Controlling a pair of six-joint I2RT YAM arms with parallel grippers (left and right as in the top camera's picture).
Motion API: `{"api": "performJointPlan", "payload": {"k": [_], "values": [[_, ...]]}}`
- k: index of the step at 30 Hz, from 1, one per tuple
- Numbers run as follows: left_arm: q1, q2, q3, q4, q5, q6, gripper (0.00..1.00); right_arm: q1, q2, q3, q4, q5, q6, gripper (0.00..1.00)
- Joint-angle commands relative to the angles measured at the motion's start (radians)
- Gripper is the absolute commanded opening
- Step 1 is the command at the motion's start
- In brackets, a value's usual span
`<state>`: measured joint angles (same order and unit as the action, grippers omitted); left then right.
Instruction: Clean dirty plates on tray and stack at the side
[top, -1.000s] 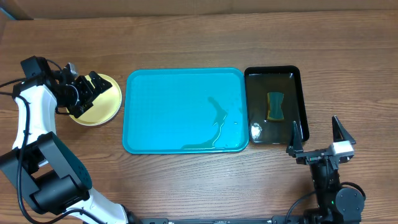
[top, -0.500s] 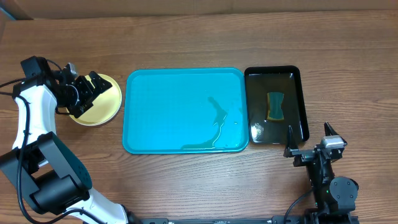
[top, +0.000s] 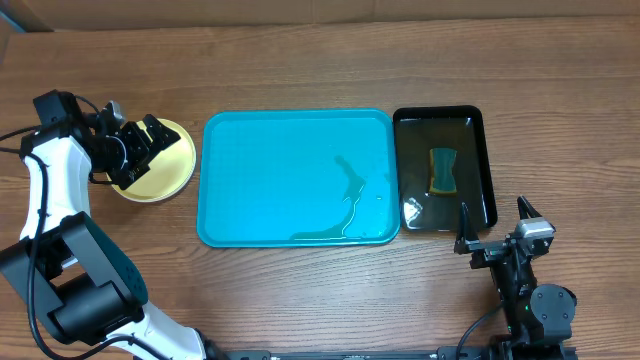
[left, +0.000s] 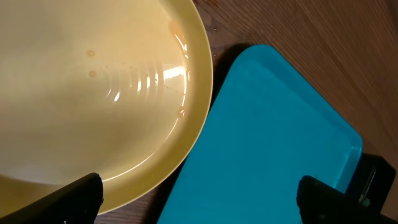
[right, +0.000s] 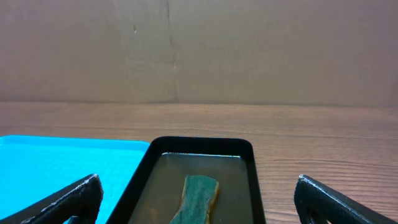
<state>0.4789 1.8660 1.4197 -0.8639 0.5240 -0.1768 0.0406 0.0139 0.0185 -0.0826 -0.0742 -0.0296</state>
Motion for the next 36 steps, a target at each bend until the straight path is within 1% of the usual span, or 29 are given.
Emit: {"api": "performJointPlan", "payload": {"k": [1,19,23,26,31,33,36], "values": [[-0.002,-0.023,-0.002,0.002,0.015,0.005,1.0,-0.003,-0.011,-0.011,0.005,-0.002,0.006,1.0],[0.0,-0.023,-0.002,0.002,0.015,0.005,1.0,-0.003,-0.011,-0.011,0.005,-0.002,0.006,1.0],[0.0,-0.038,-0.002,0.001,-0.038,0.005,1.0,-0.003,-0.011,-0.011,0.005,-0.002,0.006,1.0],[-0.007,-0.101,-0.002,0.001,-0.137,0.005,1.0,-0.003,-0.011,-0.011,0.005,-0.002,0.006,1.0],[-0.061,-0.298,-0.002,0.002,-0.299,0.005,1.0,-0.003,-0.011,-0.011,0.005,-0.002,0.006,1.0],[-0.099,-0.4,-0.002,0.002,-0.334,0.005,1.0,-0.003,-0.011,-0.011,0.005,-0.002,0.006,1.0],[-0.167,-0.55,-0.002,0.002,-0.348,0.005,1.0,-0.003,-0.011,-0.011,0.005,-0.002,0.006,1.0]]}}
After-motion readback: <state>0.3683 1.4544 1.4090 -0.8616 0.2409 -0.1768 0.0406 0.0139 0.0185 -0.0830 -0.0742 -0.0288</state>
